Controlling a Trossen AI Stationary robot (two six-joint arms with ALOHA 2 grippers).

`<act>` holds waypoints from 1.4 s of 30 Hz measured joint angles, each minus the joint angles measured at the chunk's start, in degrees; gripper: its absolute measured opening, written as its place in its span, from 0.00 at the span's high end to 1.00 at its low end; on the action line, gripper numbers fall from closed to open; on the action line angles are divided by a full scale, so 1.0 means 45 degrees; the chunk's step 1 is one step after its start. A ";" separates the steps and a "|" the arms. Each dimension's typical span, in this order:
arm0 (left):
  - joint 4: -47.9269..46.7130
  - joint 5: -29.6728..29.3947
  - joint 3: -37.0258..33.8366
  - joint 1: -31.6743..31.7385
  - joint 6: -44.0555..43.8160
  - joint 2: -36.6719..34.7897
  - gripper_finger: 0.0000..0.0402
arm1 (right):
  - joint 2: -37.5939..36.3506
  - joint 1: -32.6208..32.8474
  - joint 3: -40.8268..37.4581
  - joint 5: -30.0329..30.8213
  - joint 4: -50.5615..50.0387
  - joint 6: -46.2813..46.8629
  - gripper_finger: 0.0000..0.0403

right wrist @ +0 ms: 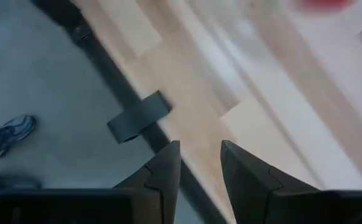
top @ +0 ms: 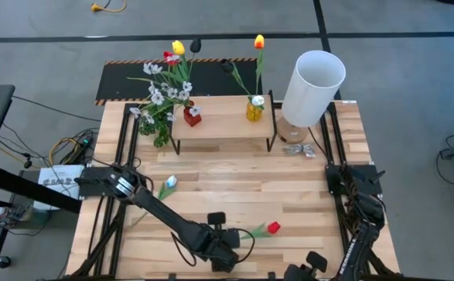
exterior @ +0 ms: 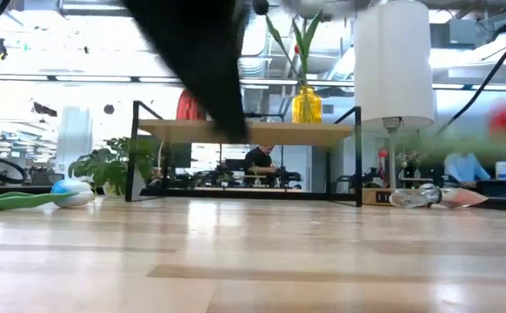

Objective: Pick and place flowers into a vace then onto a shelf
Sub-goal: Put the red flower into the yellow vase on the shelf

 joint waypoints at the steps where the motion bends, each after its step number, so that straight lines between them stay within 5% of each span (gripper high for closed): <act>1: -0.0315 -0.0222 0.0266 -0.0001 0.0040 -0.0159 1.00 | 0.0000 0.0069 0.0000 -0.0128 0.0161 -0.0004 0.73; 11: -0.5140 -0.1945 0.2321 -0.0463 -0.0264 -0.1673 1.00 | 0.0000 0.1140 0.0000 -0.1448 0.3043 -0.0530 0.73; 17: -0.6741 -0.3067 0.2379 -0.1189 -0.1434 -0.2526 1.00 | 0.0000 0.0855 0.0000 -0.1264 0.6789 -0.3254 0.74; 31: -0.8835 -0.7969 0.2016 -0.3929 -0.8513 -0.3008 1.00 | -0.0216 -0.2229 0.0158 -0.0249 1.3821 -1.3174 0.86; 42: -0.8806 -1.1827 -0.0485 -0.5454 -1.4933 -0.3006 1.00 | -0.1489 -0.3683 0.0714 0.0023 1.8254 -1.9353 0.93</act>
